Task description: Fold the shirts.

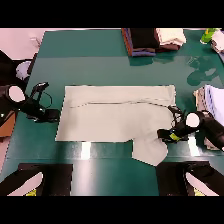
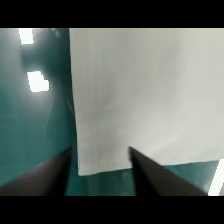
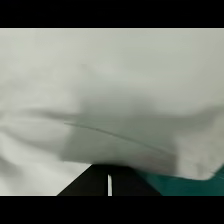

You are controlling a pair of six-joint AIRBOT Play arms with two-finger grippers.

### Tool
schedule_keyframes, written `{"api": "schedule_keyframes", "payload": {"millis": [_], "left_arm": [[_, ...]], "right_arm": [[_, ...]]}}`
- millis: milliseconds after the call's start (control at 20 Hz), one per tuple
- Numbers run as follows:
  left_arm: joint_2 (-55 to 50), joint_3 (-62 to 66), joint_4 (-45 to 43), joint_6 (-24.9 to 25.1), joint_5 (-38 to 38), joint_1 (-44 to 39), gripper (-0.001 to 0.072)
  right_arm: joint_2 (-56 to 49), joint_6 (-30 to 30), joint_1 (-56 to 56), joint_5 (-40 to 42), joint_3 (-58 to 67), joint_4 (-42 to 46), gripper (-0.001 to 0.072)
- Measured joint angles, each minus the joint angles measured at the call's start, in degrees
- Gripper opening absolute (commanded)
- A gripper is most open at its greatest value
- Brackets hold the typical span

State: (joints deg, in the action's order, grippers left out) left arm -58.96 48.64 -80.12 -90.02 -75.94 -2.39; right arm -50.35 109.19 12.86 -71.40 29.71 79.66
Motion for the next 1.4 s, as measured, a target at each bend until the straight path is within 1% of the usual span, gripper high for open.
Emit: {"api": "schedule_keyframes", "payload": {"millis": [150,500,550,600,650,750,800,1100,1400], "left_arm": [[0.0,-3.0,-0.3,0.0,-0.2,0.0,0.0567],[0.0,-12.3,1.3,-0.9,3.6,0.0,0.0565],[0.0,-13.0,1.7,-1.1,4.0,0.0,0.046],[0.0,-13.5,2.0,-1.2,4.6,0.0,0.0312],[0.0,-13.9,2.2,-1.2,4.7,0.0,0.021],[0.0,-14.3,2.6,-1.4,4.6,0.0,0.0076],[0.0,-14.4,2.7,-1.4,4.3,0.0,0.0027],[1.3,-14.7,2.7,-0.1,2.3,0.0,0.0025],[9.2,-14.8,0.4,0.3,-2.2,0.0,0.0027]], "right_arm": [[2.2,0.1,0.0,-0.4,0.8,0.1,0.002],[3.5,0.0,0.1,-0.6,1.2,0.0,0.002],[3.5,-0.1,0.1,-0.6,1.2,0.0,0.002],[3.5,-0.1,0.1,-0.7,1.2,0.0,0.002],[3.6,-0.2,0.1,-0.6,1.2,0.0,0.002],[3.6,-0.3,0.1,-0.6,1.2,0.0,0.002],[3.6,-0.5,0.1,-0.7,1.2,0.0,0.002],[3.7,-2.2,0.1,-2.4,2.5,0.0,0.0019],[8.6,-3.8,0.1,-9.1,7.6,3.8,0.0019]]}}
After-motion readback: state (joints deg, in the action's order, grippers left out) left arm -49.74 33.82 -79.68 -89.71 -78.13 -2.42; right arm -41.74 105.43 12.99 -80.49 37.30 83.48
